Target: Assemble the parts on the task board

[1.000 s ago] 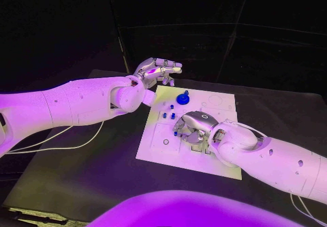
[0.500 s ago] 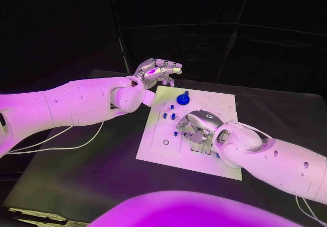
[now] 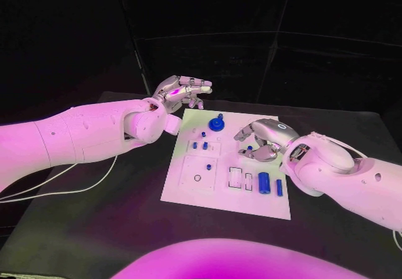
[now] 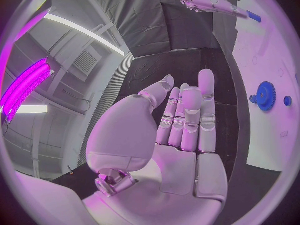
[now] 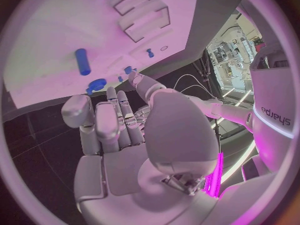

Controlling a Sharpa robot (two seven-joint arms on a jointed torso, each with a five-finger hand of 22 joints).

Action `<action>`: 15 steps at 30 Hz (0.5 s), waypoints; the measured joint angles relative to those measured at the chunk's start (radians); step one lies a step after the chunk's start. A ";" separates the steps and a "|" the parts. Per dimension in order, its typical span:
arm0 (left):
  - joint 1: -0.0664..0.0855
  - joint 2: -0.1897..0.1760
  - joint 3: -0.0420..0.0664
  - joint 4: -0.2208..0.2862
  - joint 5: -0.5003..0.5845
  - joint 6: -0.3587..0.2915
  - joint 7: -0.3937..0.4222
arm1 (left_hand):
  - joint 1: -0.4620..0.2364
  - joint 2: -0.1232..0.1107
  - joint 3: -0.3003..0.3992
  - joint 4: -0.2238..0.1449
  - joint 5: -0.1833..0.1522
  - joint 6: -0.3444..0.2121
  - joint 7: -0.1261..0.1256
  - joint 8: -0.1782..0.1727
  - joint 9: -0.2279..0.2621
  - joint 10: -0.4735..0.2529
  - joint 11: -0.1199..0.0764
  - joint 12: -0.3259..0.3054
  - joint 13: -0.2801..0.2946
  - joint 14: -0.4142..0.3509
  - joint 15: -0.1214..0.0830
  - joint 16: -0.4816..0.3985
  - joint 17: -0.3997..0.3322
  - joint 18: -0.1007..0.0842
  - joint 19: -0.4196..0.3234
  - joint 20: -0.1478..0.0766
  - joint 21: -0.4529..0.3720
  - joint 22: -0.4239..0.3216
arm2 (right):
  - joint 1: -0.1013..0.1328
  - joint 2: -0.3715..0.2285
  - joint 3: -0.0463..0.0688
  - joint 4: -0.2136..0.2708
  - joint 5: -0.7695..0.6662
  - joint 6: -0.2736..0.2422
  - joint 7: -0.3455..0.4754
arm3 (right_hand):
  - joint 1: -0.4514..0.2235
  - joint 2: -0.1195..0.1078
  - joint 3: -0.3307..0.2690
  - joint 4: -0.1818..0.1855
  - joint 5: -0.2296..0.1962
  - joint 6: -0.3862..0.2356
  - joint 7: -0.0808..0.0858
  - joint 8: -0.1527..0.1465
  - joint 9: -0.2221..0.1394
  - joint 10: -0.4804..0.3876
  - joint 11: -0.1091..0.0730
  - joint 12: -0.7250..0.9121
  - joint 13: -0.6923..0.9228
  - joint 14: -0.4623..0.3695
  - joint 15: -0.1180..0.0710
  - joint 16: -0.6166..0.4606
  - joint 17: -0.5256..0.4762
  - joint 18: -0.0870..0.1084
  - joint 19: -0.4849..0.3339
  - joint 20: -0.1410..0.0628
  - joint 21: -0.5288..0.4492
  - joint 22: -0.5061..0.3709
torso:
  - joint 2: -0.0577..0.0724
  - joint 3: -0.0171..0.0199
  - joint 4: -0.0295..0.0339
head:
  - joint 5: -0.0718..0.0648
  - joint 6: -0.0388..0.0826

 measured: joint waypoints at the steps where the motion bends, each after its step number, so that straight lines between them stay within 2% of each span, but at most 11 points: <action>1: 0.000 0.000 0.000 0.000 0.000 0.000 0.000 | 0.000 0.000 0.000 0.000 0.000 0.000 0.000 0.000 0.000 0.000 0.000 0.000 0.000 0.000 0.000 0.000 0.000 0.000 0.000 0.000 0.000 0.000 | 0.005 -0.007 0.000 -0.003 0.001 0.005 -0.009 | 0.000 0.000 -0.019 0.003 0.000 -0.004 -0.003 0.000 0.000 -0.011 -0.001 0.000 -0.002 0.000 0.000 0.000 -0.005 0.000 0.000 0.000 -0.001 -0.005 | 0.000 0.0000 0.0000 | -0.003 0.002; 5: 0.000 0.001 0.000 0.000 0.000 0.000 0.000 | 0.000 0.000 0.000 0.000 0.000 0.000 0.000 0.000 0.000 0.000 0.000 0.000 0.000 0.000 0.000 0.000 0.000 0.000 0.000 0.000 0.000 0.000 | 0.014 -0.021 0.001 -0.015 0.000 0.025 -0.034 | 0.014 0.014 -0.077 0.010 0.000 -0.014 0.007 0.000 0.000 -0.026 0.005 0.012 -0.004 0.000 0.000 -0.006 -0.013 0.000 0.000 0.000 -0.006 -0.010 | 0.000 0.0004 0.0000 | -0.016 0.010; 9: 0.000 0.003 0.000 -0.002 0.000 0.000 0.000 | 0.000 0.000 0.000 0.000 0.000 0.000 0.000 0.000 0.000 0.000 0.000 0.000 0.000 0.000 0.000 0.000 0.000 0.000 0.000 0.000 0.000 0.000 | 0.017 -0.019 0.002 -0.024 -0.003 0.043 -0.048 | 0.021 0.021 -0.103 0.014 0.000 -0.014 0.007 0.000 0.001 -0.028 0.007 0.019 -0.004 0.000 0.000 -0.006 -0.013 0.000 0.000 0.000 -0.006 -0.012 | 0.001 0.0010 0.0001 | -0.028 0.016; 15: 0.000 0.006 0.000 -0.003 0.000 0.001 0.000 | 0.000 0.000 0.000 0.000 0.000 0.000 0.000 0.000 0.000 0.000 0.000 0.000 0.000 0.000 0.000 0.000 0.000 0.000 0.000 0.000 0.000 0.000 | 0.018 -0.005 0.002 -0.039 -0.007 0.085 -0.061 | 0.031 0.031 -0.150 0.025 0.000 -0.020 0.008 0.000 0.001 -0.035 0.007 0.033 -0.005 0.000 0.000 -0.006 -0.013 0.000 0.000 0.000 -0.010 -0.014 | 0.002 0.0011 0.0014 | -0.035 0.018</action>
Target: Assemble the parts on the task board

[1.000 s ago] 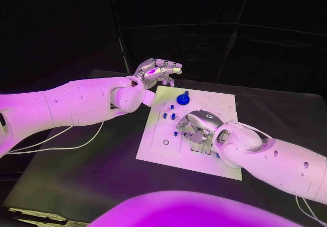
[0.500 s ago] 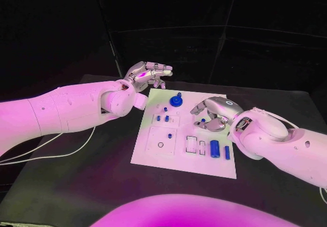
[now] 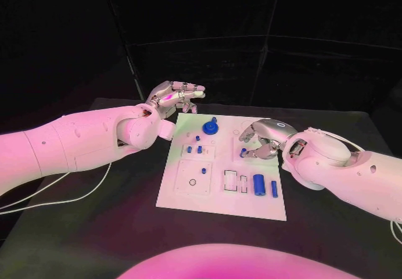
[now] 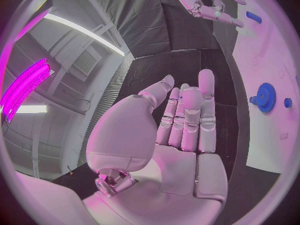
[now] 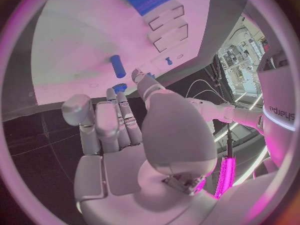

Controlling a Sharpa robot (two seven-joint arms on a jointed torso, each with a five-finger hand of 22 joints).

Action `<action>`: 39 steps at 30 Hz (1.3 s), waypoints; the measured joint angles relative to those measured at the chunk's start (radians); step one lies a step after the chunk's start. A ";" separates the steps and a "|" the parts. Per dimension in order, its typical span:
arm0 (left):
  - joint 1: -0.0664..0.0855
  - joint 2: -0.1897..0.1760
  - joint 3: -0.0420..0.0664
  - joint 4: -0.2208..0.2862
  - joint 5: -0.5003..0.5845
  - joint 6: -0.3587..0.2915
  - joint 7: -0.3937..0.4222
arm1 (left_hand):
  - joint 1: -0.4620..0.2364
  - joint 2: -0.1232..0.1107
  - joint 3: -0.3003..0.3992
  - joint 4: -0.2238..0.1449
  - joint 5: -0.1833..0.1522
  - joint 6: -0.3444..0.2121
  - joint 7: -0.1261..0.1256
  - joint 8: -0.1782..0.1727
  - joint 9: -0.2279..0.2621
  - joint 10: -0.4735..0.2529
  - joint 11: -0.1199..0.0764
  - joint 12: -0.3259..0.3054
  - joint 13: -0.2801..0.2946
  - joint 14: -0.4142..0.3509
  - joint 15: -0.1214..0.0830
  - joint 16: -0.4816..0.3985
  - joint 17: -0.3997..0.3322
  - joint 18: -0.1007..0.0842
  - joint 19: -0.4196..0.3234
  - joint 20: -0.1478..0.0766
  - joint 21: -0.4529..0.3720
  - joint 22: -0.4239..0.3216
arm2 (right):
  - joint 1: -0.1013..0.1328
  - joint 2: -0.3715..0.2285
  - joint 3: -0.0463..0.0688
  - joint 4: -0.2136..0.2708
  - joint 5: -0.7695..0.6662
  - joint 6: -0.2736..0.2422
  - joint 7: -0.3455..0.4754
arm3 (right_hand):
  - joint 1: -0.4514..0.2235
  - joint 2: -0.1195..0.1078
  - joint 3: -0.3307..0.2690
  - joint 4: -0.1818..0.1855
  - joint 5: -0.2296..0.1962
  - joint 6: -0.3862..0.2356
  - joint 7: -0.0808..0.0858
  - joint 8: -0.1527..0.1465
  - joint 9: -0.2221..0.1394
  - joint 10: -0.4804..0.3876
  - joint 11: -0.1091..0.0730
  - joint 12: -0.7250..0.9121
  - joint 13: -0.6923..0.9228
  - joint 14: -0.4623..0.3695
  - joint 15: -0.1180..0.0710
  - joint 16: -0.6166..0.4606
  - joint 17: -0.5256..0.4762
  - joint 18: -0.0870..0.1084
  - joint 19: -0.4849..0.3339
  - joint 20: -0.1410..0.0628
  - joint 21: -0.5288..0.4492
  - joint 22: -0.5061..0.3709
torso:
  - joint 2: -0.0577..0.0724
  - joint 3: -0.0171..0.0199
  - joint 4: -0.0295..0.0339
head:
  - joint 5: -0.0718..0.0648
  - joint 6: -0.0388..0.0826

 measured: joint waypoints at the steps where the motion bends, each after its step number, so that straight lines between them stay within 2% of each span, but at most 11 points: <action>1: 0.000 0.000 0.000 0.000 0.000 0.000 0.000 | 0.000 0.000 0.000 0.000 0.000 0.000 0.000 0.000 0.000 0.000 0.000 0.000 0.000 0.000 0.000 0.000 0.000 0.000 0.000 0.000 0.000 0.000 | 0.000 0.004 0.000 -0.003 -0.001 0.011 -0.002 | 0.003 0.003 -0.004 0.003 0.000 0.000 0.000 0.000 0.000 0.000 0.000 0.005 0.000 0.000 0.000 0.000 0.000 0.000 0.000 0.000 0.000 0.000 | 0.000 0.0000 0.0001 | -0.001 0.000; 6: 0.000 0.002 0.000 -0.001 0.000 0.000 0.000 | 0.000 0.000 0.000 0.000 0.000 0.000 0.000 0.000 0.000 0.000 0.000 0.000 0.000 0.000 0.000 0.000 0.000 0.000 0.000 0.000 0.000 0.000 | 0.001 0.017 0.000 -0.015 -0.002 0.054 -0.012 | 0.033 0.033 -0.014 0.001 0.000 0.006 -0.001 0.003 0.004 0.028 -0.008 0.037 0.002 0.000 0.000 0.003 0.006 0.000 0.000 0.000 0.000 0.005 | 0.000 -0.0004 0.0002 | -0.004 0.000; 10: 0.000 0.002 0.000 -0.002 0.000 0.000 0.000 | 0.000 0.000 0.000 0.000 0.000 0.000 0.000 0.000 0.000 0.000 0.000 0.000 0.000 0.000 0.000 0.000 0.000 0.000 0.000 0.000 0.000 0.000 | 0.001 0.026 0.000 -0.023 -0.003 0.082 -0.018 | 0.046 0.046 -0.012 0.003 -0.007 0.036 -0.008 0.015 0.006 0.068 -0.015 0.055 0.003 0.000 0.000 0.017 0.024 0.000 0.019 -0.008 0.013 0.029 | 0.000 -0.0006 0.0002 | -0.004 -0.002; 15: 0.000 0.002 0.000 -0.002 0.000 0.000 0.000 | 0.000 0.000 0.000 0.000 0.000 0.000 0.000 0.000 0.000 0.000 0.000 0.000 0.000 0.000 0.000 0.000 0.000 0.000 0.000 0.000 0.000 0.000 | 0.000 0.034 -0.001 -0.029 -0.004 0.116 -0.025 | 0.061 0.061 0.017 0.003 -0.015 0.071 -0.023 0.023 0.008 0.106 -0.031 0.060 0.001 0.002 -0.009 0.022 0.032 0.000 0.032 -0.014 0.023 0.047 | 0.000 -0.0007 0.0013 | -0.001 -0.005; 22: 0.000 0.003 0.000 -0.003 0.000 0.000 0.001 | 0.000 0.000 0.000 0.000 0.000 0.000 0.000 0.000 0.000 0.000 0.000 0.003 0.000 0.000 0.000 0.000 0.000 0.000 0.000 0.000 0.000 0.000 | 0.002 0.044 0.000 -0.037 -0.006 0.145 -0.034 | 0.080 0.080 0.061 -0.001 -0.041 0.094 -0.031 0.028 0.008 0.134 -0.039 0.060 -0.002 0.002 -0.017 0.029 0.037 0.000 0.039 -0.020 0.027 0.057 | 0.000 -0.0007 0.0010 | 0.001 -0.007; 30: 0.000 0.004 0.000 -0.003 0.000 0.000 0.001 | 0.000 0.000 0.000 0.000 0.000 0.000 0.000 0.000 0.000 0.000 0.000 0.008 0.000 0.000 0.000 0.000 0.000 0.000 0.000 0.000 0.000 -0.001 | 0.002 0.054 0.000 -0.048 -0.007 0.153 -0.041 | 0.081 0.081 0.110 -0.001 -0.061 0.113 -0.034 0.027 0.005 0.155 -0.043 0.050 -0.003 0.002 -0.024 0.029 0.038 0.000 0.044 -0.025 0.031 0.063 | 0.000 -0.0007 0.0010 | -0.004 -0.007; 36: 0.000 0.004 0.000 -0.003 0.000 0.000 0.001 | 0.000 0.000 0.000 0.000 0.000 0.000 0.000 0.000 0.000 0.000 0.000 0.008 0.000 0.000 0.000 0.000 0.000 0.000 0.000 0.000 0.000 -0.001 | 0.001 0.063 -0.001 -0.059 -0.008 0.141 -0.042 | 0.080 0.080 0.151 -0.001 -0.073 0.129 -0.039 0.027 0.004 0.176 -0.050 0.044 -0.003 0.002 -0.024 0.033 0.040 0.000 0.047 -0.029 0.035 0.070 | 0.000 -0.0005 0.0010 | -0.005 -0.008; 39: 0.000 0.004 0.000 -0.003 0.000 0.001 0.001 | 0.000 0.000 0.000 0.000 0.000 0.000 0.000 0.000 0.000 0.000 0.000 0.008 0.000 0.000 0.000 0.000 0.000 0.000 0.000 0.000 0.000 -0.001 | 0.000 0.065 -0.001 -0.061 -0.009 0.128 -0.042 | 0.080 0.080 0.169 -0.004 -0.078 0.141 -0.042 0.026 0.004 0.189 -0.052 0.043 -0.002 0.002 -0.031 0.038 0.043 0.000 0.049 -0.031 0.042 0.075 | 0.000 -0.0005 0.0010 | -0.005 -0.008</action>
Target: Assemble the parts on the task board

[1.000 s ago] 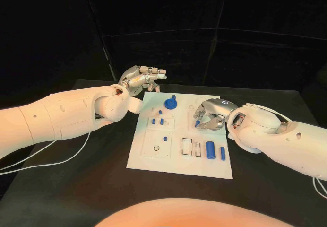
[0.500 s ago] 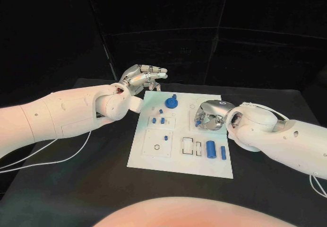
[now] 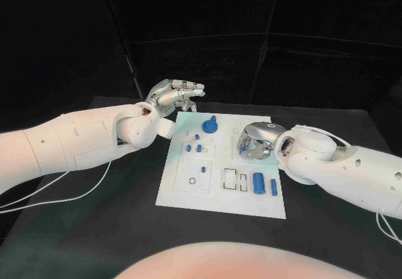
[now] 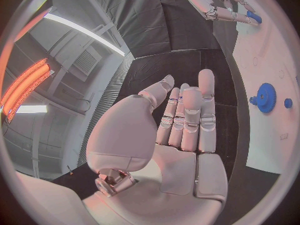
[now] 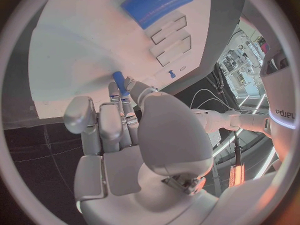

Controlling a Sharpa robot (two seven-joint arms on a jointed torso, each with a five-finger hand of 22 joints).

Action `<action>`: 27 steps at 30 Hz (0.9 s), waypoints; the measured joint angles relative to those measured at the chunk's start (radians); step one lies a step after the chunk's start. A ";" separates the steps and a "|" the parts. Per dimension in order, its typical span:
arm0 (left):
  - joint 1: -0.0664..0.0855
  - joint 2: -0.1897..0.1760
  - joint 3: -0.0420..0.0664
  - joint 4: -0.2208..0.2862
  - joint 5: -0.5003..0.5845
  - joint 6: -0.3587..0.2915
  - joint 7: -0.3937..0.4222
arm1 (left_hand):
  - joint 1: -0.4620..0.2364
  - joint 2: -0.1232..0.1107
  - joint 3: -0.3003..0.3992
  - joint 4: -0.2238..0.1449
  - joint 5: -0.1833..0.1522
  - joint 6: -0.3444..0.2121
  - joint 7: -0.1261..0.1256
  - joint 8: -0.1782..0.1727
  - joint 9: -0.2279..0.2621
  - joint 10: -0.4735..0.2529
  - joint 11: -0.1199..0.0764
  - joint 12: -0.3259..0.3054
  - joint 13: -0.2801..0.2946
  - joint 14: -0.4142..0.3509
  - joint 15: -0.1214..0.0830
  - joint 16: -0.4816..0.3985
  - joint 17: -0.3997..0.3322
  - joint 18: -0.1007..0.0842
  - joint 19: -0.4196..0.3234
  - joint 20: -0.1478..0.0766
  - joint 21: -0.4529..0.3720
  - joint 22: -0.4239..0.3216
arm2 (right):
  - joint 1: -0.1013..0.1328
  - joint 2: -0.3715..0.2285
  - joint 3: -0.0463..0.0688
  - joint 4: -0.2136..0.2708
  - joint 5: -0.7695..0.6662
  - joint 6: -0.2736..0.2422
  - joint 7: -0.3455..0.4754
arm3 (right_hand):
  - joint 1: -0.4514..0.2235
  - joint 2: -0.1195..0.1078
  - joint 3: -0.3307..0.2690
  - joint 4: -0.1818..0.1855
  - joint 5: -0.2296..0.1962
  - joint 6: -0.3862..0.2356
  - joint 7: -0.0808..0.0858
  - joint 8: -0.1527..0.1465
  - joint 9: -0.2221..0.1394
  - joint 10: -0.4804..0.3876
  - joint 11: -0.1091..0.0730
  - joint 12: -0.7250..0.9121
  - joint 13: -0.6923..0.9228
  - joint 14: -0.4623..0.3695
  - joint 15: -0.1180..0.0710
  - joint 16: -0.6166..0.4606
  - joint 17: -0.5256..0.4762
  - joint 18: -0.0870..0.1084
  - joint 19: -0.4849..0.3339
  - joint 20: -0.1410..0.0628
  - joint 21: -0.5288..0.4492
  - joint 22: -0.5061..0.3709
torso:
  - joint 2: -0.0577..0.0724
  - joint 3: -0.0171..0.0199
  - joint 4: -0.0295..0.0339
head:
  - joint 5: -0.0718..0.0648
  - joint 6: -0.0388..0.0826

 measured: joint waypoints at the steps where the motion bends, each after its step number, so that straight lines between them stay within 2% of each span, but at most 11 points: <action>1: 0.000 0.000 0.000 0.000 0.000 0.000 0.000 | 0.000 0.000 0.000 0.000 0.000 0.000 0.000 0.000 0.000 0.000 0.000 0.000 0.000 0.000 0.000 0.000 0.000 0.000 0.000 0.000 0.000 0.000 | 0.000 0.000 0.000 0.000 0.000 -0.005 0.000 | 0.000 0.000 0.003 -0.001 0.000 0.002 -0.002 0.000 0.000 0.005 -0.002 -0.001 0.001 0.000 0.000 0.002 0.002 0.000 0.003 -0.003 0.000 0.003 | 0.000 0.0000 0.0000 | 0.000 0.000; 7: 0.000 0.000 0.000 0.001 0.000 0.001 0.000 | 0.000 0.000 0.000 0.000 0.000 0.000 0.000 0.000 0.000 0.000 0.000 0.000 0.000 0.000 0.000 0.000 0.000 0.000 0.000 0.000 0.000 0.000 | -0.001 -0.011 -0.001 0.011 0.000 -0.047 0.002 | 0.000 0.000 0.013 -0.002 0.000 0.015 -0.006 0.001 0.001 0.014 -0.004 -0.001 0.004 0.000 0.000 0.006 0.011 0.000 0.008 -0.008 0.010 0.022 | 0.000 0.0000 -0.0001 | 0.000 -0.001; 12: 0.000 -0.001 0.000 0.001 0.000 0.002 -0.001 | 0.000 0.000 0.000 0.000 0.000 0.000 0.000 0.000 0.000 0.000 0.000 0.000 0.000 0.000 0.000 0.000 0.000 0.000 0.000 0.000 0.000 0.000 | -0.002 -0.039 -0.001 0.037 0.002 -0.094 0.005 | 0.000 0.000 0.021 -0.002 0.000 0.018 -0.009 0.005 0.007 0.019 -0.009 -0.001 0.003 0.003 -0.004 0.009 0.012 0.000 0.012 -0.012 0.012 0.028 | -0.001 -0.0002 -0.0006 | -0.006 -0.003; 16: 0.000 -0.002 0.000 0.001 0.000 0.003 -0.002 | 0.000 0.000 -0.005 0.005 0.000 0.000 0.000 0.000 0.000 0.000 0.000 0.000 0.000 0.000 0.000 0.000 -0.002 0.000 0.000 0.000 -0.004 -0.002 | -0.001 -0.064 0.001 0.073 0.011 -0.127 0.010 | 0.000 0.000 0.021 -0.002 0.006 0.019 -0.009 0.005 0.005 0.019 -0.009 -0.001 0.003 0.003 -0.004 0.010 0.012 0.000 0.012 -0.012 0.012 0.029 | -0.001 -0.0008 -0.0011 | -0.008 -0.002; 20: 0.000 -0.002 0.000 0.001 0.000 0.004 -0.004 | 0.000 0.000 -0.005 0.005 0.000 0.000 0.000 0.000 0.000 -0.004 0.004 0.000 0.000 0.000 0.000 0.000 -0.002 0.000 0.000 0.000 -0.004 -0.002 | 0.000 -0.084 0.001 0.131 0.021 -0.154 0.022 | 0.000 0.000 0.023 -0.005 0.006 0.019 -0.009 0.005 0.005 0.019 -0.009 -0.001 0.003 0.003 -0.003 0.010 0.013 0.000 0.012 -0.012 0.016 0.030 | -0.001 -0.0003 -0.0016 | -0.010 0.001; 27: 0.000 -0.001 0.000 0.000 0.000 0.007 -0.006 | 0.000 0.000 -0.012 0.012 0.000 -0.004 0.004 0.000 0.000 -0.004 0.004 0.004 0.000 0.000 0.000 0.000 -0.004 0.000 0.000 0.000 -0.008 -0.004 | 0.000 -0.069 0.001 0.196 0.034 -0.186 0.049 | -0.003 -0.004 0.025 -0.003 0.012 0.019 -0.009 0.005 0.003 0.019 -0.009 -0.001 0.003 0.003 -0.003 0.010 0.013 0.000 0.012 -0.012 0.016 0.031 | 0.000 0.0001 -0.0012 | -0.009 0.002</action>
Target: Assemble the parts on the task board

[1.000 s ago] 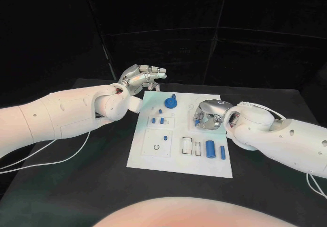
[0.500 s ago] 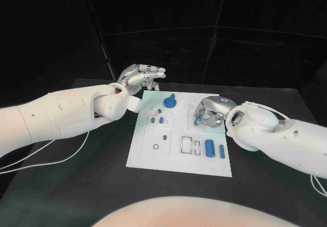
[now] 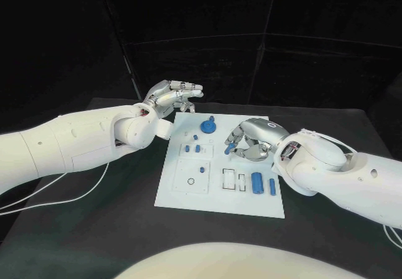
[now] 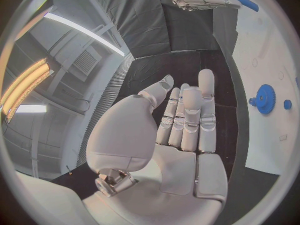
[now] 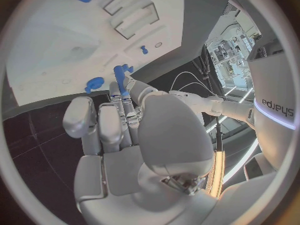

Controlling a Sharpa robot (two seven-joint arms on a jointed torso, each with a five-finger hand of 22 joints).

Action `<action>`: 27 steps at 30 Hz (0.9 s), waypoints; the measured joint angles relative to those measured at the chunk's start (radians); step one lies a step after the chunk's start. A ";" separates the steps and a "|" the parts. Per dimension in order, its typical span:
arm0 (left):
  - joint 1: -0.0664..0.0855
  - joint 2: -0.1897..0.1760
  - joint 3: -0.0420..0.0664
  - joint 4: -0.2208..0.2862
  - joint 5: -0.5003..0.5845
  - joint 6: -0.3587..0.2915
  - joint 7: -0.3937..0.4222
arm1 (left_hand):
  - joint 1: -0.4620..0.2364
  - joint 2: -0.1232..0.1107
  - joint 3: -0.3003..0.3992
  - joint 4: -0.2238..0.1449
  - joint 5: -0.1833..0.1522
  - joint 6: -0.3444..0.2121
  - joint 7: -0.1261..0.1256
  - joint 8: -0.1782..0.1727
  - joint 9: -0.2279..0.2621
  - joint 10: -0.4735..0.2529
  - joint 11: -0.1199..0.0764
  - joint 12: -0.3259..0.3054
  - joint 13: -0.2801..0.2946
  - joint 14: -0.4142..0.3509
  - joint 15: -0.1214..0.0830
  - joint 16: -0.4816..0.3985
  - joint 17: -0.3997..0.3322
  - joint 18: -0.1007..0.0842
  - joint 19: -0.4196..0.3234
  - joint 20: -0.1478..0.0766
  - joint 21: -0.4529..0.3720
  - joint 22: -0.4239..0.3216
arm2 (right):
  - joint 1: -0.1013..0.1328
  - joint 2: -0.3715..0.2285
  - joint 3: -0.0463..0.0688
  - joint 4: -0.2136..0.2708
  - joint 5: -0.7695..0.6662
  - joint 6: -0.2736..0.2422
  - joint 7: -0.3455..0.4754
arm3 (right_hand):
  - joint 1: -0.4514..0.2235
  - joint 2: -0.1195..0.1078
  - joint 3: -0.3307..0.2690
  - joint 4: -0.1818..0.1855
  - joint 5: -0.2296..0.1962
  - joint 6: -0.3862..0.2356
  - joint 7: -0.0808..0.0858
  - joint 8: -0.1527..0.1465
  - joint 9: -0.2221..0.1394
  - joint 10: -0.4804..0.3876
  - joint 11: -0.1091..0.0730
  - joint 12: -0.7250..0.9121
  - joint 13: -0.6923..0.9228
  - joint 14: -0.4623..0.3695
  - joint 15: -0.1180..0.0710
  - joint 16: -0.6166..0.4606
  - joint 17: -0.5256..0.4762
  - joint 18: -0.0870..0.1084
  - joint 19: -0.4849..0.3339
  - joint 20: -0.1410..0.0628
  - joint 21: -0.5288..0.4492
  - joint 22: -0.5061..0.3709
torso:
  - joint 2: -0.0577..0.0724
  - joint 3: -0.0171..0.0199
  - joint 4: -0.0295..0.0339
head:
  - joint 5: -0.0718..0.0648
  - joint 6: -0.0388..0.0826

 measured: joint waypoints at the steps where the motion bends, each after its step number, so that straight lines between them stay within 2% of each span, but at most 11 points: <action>1: 0.000 0.000 0.000 0.000 0.000 0.001 0.000 | -0.001 0.001 0.000 0.000 0.000 0.000 0.000 0.000 0.000 0.000 0.000 0.000 0.000 0.000 0.000 0.000 0.000 0.000 0.000 0.000 0.000 0.000 | 0.000 0.009 0.000 0.003 0.001 -0.003 0.005 | -0.001 -0.001 0.000 0.000 0.000 0.000 0.000 0.000 0.000 0.000 0.000 0.000 0.000 0.000 0.000 0.000 0.000 0.000 0.000 0.000 0.000 0.000 | 0.000 0.0000 0.0003 | 0.001 0.000; 5: 0.000 0.003 0.000 -0.001 0.000 0.002 0.000 | -0.004 0.004 0.000 0.000 0.000 0.000 0.000 0.000 0.000 0.000 0.000 0.000 0.000 0.000 0.000 0.000 0.000 0.000 0.000 0.000 0.000 0.000 | -0.001 0.052 0.000 0.008 0.006 -0.010 0.023 | -0.001 -0.001 0.005 -0.002 0.000 0.000 0.000 0.000 0.000 0.000 0.000 -0.004 0.000 0.000 0.000 0.000 0.000 0.000 0.000 0.000 0.000 0.000 | 0.000 -0.0002 0.0018 | 0.007 0.000; 9: 0.000 0.011 0.000 -0.004 0.000 0.002 0.000 | -0.004 0.004 -0.003 0.004 0.000 0.000 0.000 0.000 0.000 -0.001 0.001 0.000 0.000 0.000 0.000 0.000 0.000 0.000 0.001 0.001 0.000 -0.002 | -0.012 0.099 0.000 0.004 0.007 -0.012 0.044 | -0.001 -0.001 0.005 -0.002 0.004 0.002 0.002 0.000 -0.001 0.000 0.000 -0.004 0.000 0.000 0.000 0.000 -0.001 0.000 0.000 0.000 0.000 -0.001 | 0.000 -0.0006 0.0031 | 0.017 -0.004; 17: 0.000 0.021 0.000 -0.007 0.000 0.005 0.000 | -0.004 0.004 -0.003 0.003 0.000 0.000 0.000 0.000 0.000 -0.004 0.004 0.000 0.000 0.000 0.000 0.000 0.000 0.000 0.004 0.004 0.000 -0.001 | -0.060 0.186 -0.003 -0.049 0.002 -0.005 0.082 | -0.001 -0.001 0.006 -0.003 0.005 0.002 0.002 0.000 -0.002 0.000 0.000 -0.004 0.000 0.000 0.000 0.000 -0.003 0.000 0.000 0.000 0.000 -0.003 | 0.001 -0.0012 0.0027 | 0.039 -0.009; 20: 0.000 0.021 0.000 -0.007 0.000 0.005 0.000 | -0.004 0.004 -0.003 0.003 0.000 0.000 0.000 0.000 0.000 -0.004 0.004 0.000 0.000 0.000 0.000 0.000 0.000 0.000 0.004 0.004 0.000 -0.001 | -0.073 0.205 -0.004 -0.072 -0.001 0.000 0.092 | -0.001 -0.001 0.009 -0.006 0.007 0.002 0.002 0.000 -0.002 0.000 0.000 -0.008 0.000 0.000 0.000 0.000 -0.003 0.000 0.000 0.000 0.000 -0.003 | 0.001 -0.0013 0.0027 | 0.042 -0.008; 27: 0.000 0.023 0.000 -0.007 0.000 0.005 0.000 | -0.004 0.004 -0.003 0.003 0.000 -0.002 -0.002 0.000 0.000 -0.004 0.004 0.000 0.000 0.000 0.000 0.000 -0.001 0.000 0.004 0.004 0.000 -0.002 | -0.088 0.236 -0.009 -0.113 -0.009 0.018 0.107 | -0.001 -0.001 0.008 -0.006 0.009 0.002 0.002 -0.003 -0.001 0.004 0.004 -0.008 -0.001 0.000 0.000 0.000 -0.004 0.000 0.000 0.000 0.000 -0.003 | 0.000 -0.0009 0.0025 | 0.058 -0.011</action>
